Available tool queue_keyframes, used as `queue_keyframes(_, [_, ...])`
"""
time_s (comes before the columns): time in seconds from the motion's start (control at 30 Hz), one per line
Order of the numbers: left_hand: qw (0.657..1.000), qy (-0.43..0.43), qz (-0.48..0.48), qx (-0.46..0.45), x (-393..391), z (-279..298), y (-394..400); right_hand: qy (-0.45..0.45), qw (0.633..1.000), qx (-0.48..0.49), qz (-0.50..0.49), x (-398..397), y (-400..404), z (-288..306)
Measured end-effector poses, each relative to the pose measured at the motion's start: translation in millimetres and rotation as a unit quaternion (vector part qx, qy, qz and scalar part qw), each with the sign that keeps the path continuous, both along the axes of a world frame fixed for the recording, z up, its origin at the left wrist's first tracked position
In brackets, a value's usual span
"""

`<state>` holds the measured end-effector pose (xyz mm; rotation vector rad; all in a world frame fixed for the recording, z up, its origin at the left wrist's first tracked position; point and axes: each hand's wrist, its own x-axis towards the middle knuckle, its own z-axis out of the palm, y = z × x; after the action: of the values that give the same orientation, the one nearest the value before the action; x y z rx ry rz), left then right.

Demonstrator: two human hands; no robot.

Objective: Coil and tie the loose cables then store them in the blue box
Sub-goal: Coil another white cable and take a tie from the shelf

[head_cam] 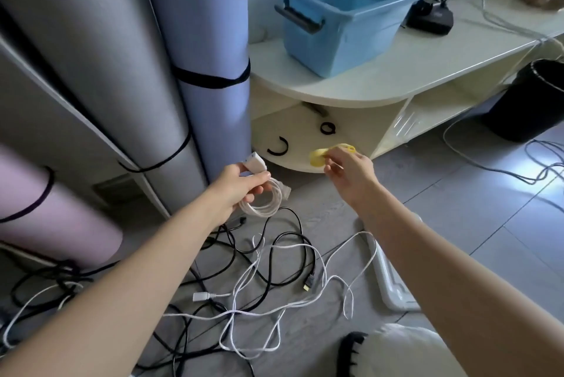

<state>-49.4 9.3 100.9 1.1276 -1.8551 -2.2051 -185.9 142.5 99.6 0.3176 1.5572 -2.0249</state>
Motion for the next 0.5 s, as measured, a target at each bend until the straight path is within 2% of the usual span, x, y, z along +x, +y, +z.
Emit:
queue_keyframes(0.1, [1.0, -0.021, 0.005, 0.013, -17, -33, -5, 0.019, 0.997, 0.004, -0.071, -46, 2, -27])
queue_keyframes(0.2, [0.999, -0.019, 0.017, 0.035, -40, -58, -6, 0.06, 0.994, 0.048, -0.083, -85, -5, -54])
queue_keyframes(0.3, [0.997, -0.008, 0.032, 0.063, -63, -73, -4, 0.119, 0.979, 0.156, -0.051, -110, -14, -79])
queue_keyframes(0.4, [0.996, 0.004, 0.029, 0.079, -84, -86, -2, 0.175, 0.938, 0.299, 0.005, -131, -20, -103])
queue_keyframes(0.5, [0.996, 0.007, 0.025, 0.09, -96, -98, 1, 0.17, 0.923, 0.342, 0.042, -147, -19, -120])
